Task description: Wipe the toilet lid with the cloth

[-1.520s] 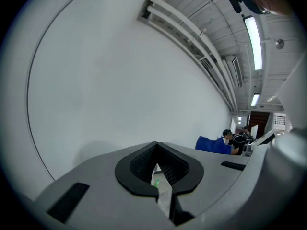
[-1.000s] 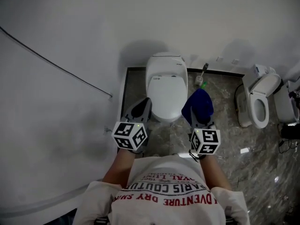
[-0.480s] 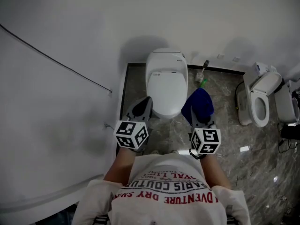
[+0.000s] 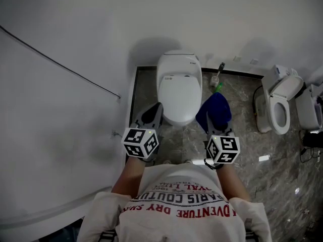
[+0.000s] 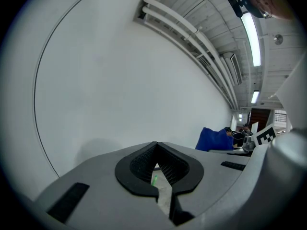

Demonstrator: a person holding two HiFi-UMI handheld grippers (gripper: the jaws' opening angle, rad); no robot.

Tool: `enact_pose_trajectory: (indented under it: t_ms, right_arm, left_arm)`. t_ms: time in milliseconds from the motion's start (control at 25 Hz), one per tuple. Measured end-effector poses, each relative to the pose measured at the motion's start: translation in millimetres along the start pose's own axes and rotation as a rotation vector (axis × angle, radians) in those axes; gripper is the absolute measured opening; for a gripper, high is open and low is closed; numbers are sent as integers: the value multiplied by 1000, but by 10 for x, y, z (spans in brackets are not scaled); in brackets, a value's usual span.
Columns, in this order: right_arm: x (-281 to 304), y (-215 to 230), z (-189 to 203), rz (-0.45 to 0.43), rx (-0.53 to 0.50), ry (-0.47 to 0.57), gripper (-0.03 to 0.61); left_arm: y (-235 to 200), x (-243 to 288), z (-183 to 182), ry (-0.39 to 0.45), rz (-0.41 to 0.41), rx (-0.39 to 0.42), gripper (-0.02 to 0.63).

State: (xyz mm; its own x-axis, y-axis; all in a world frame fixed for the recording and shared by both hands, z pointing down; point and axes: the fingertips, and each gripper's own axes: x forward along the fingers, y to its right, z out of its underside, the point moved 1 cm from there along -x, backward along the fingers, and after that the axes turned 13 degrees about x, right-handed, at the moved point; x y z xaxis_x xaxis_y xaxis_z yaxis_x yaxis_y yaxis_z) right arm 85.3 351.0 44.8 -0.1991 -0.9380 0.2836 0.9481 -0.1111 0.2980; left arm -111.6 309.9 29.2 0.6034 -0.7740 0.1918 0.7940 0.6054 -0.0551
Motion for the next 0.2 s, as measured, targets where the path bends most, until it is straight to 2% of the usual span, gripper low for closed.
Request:
enact_pose_trajectory:
  t_ms: [200]
  right_arm:
    - [2,-36,13,-12,11,0,98]
  left_arm:
    - [44,-27,66,-13,12,-1,6]
